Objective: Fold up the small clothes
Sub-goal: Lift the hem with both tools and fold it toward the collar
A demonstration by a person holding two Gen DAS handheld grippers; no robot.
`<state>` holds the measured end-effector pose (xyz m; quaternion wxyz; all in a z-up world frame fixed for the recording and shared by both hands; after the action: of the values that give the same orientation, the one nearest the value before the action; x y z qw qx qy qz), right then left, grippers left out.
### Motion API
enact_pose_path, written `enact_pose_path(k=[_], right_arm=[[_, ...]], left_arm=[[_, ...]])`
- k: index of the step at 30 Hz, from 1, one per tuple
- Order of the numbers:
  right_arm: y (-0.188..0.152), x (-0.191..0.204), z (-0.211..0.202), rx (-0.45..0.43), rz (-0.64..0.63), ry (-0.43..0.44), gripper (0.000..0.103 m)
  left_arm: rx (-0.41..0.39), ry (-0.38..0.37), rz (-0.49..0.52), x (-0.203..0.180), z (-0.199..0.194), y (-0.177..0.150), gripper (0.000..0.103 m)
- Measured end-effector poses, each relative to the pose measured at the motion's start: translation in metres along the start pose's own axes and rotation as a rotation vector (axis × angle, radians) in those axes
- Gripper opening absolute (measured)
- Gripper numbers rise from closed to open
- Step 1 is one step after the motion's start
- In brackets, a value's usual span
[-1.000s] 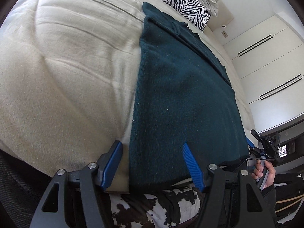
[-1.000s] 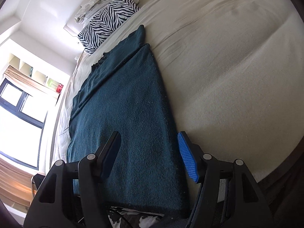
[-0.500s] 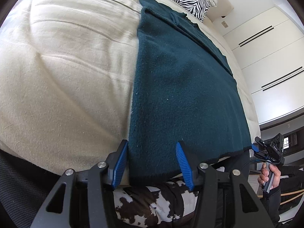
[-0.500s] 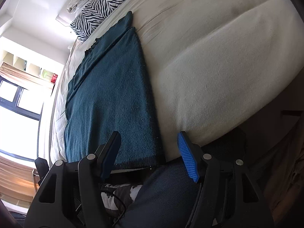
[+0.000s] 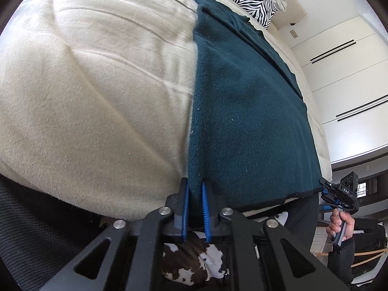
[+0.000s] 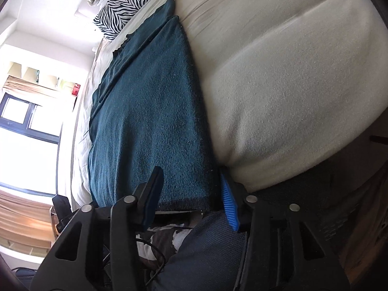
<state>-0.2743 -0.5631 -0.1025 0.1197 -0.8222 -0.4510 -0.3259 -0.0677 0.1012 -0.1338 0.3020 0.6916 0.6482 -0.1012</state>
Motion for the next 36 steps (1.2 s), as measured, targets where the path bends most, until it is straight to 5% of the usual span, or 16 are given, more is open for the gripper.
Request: enact_pose_path(k=[5, 15, 27, 36], right_arm=[[-0.003, -0.002, -0.002, -0.028, 0.003, 0.012, 0.008], [0.014, 0.022, -0.035, -0.141, 0.021, 0.205, 0.007], [0.064, 0.057, -0.046, -0.265, 0.078, 0.390, 0.007], [0.116, 0.097, -0.047, -0.325, 0.044, 0.426, 0.007]], left_arm=[[-0.022, -0.031, -0.016, 0.002, -0.007, -0.002, 0.008], [-0.128, -0.249, -0.107, -0.004, -0.037, 0.015, 0.007], [-0.311, -0.470, -0.234, -0.009, -0.074, 0.073, 0.007], [-0.429, -0.476, -0.229, -0.009, -0.092, 0.131, 0.000]])
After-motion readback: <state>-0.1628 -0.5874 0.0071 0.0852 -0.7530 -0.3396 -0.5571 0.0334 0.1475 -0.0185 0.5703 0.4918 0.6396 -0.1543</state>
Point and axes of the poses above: each gripper's, at about its wrist camera, not at the fingertips, and z roughly the way its jaws point, x to its left, y to its top, the point moved 3 cm from there along z, roughly the way its jaws point, and after that the axes turned 5 degrees about z, right-handed, at the moved point
